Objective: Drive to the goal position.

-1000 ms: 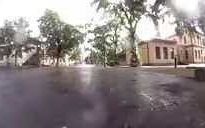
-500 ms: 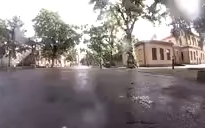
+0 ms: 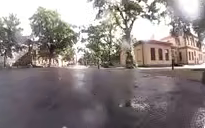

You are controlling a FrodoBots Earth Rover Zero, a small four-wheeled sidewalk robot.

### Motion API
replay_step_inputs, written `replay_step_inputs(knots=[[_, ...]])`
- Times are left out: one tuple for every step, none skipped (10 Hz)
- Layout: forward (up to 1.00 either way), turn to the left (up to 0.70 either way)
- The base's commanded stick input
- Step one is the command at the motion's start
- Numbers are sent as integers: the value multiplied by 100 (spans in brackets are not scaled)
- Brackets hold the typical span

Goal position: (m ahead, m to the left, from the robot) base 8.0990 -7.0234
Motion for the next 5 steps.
replay_step_inputs(knots=[[85,-34],[85,-34],[85,-34],[85,-34],[85,-34]])
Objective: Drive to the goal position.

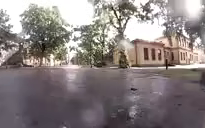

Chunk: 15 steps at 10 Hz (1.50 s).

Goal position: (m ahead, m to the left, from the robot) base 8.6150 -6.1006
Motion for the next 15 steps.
replay_step_inputs(knots=[[85,-29],[85,0],[85,0],[85,0],[85,0],[85,0],[85,0],[85,0],[85,0],[85,0],[85,0],[85,0],[85,0],[85,0],[85,0]])
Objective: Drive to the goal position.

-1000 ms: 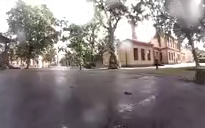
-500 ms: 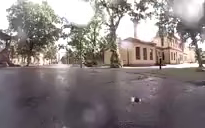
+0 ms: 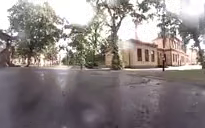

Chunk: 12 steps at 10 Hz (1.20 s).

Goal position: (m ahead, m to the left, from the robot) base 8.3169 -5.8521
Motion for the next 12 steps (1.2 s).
replay_step_inputs(knots=[[85,0],[85,0],[85,0],[85,-11],[85,-34],[85,-34],[85,-34],[85,-34],[85,-34],[85,-34],[85,-12],[85,0]])
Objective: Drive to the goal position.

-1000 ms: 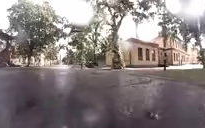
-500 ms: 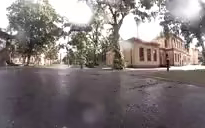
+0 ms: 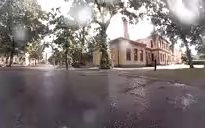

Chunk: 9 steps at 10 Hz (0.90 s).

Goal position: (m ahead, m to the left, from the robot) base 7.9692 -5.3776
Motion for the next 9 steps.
replay_step_inputs(knots=[[85,0],[85,0],[85,0],[85,0],[85,0],[85,0],[85,0],[85,0],[85,0]])
